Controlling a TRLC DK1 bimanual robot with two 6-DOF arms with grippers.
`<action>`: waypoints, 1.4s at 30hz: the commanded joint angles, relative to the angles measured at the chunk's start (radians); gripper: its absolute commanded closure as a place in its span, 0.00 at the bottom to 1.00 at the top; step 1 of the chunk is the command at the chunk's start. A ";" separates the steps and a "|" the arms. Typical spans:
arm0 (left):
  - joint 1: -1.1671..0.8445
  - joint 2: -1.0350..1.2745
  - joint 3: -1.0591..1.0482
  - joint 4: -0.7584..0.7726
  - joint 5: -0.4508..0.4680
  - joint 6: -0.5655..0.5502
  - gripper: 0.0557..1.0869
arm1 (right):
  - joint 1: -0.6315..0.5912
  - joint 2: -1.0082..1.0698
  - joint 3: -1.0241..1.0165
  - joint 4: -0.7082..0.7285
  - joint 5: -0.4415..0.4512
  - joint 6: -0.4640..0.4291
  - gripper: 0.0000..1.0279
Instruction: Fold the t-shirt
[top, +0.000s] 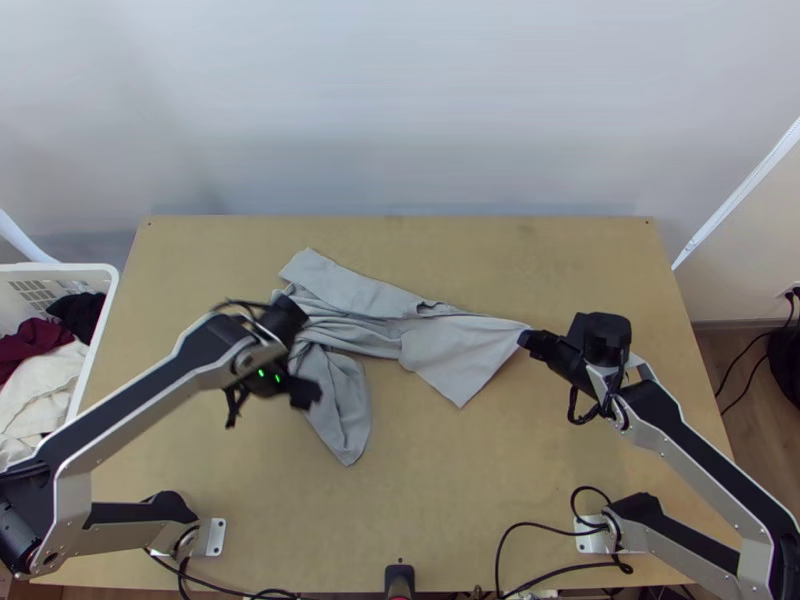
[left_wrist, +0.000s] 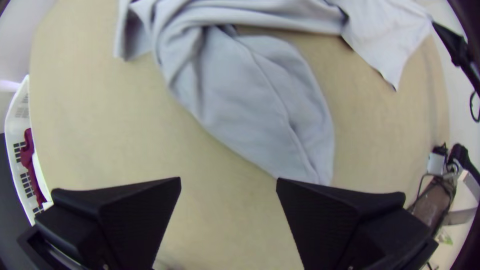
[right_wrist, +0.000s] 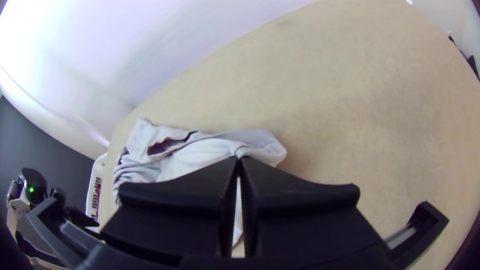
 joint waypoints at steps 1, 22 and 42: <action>-0.052 -0.010 -0.037 -0.044 0.044 -0.037 0.10 | 0.013 0.026 0.032 0.006 0.027 0.005 0.97; -0.197 0.188 -0.060 0.060 0.280 -0.092 0.17 | 0.049 0.058 0.041 0.011 0.092 0.034 0.97; -0.241 0.381 0.061 0.105 0.280 -0.103 0.22 | 0.035 0.037 0.030 0.012 0.115 0.022 0.97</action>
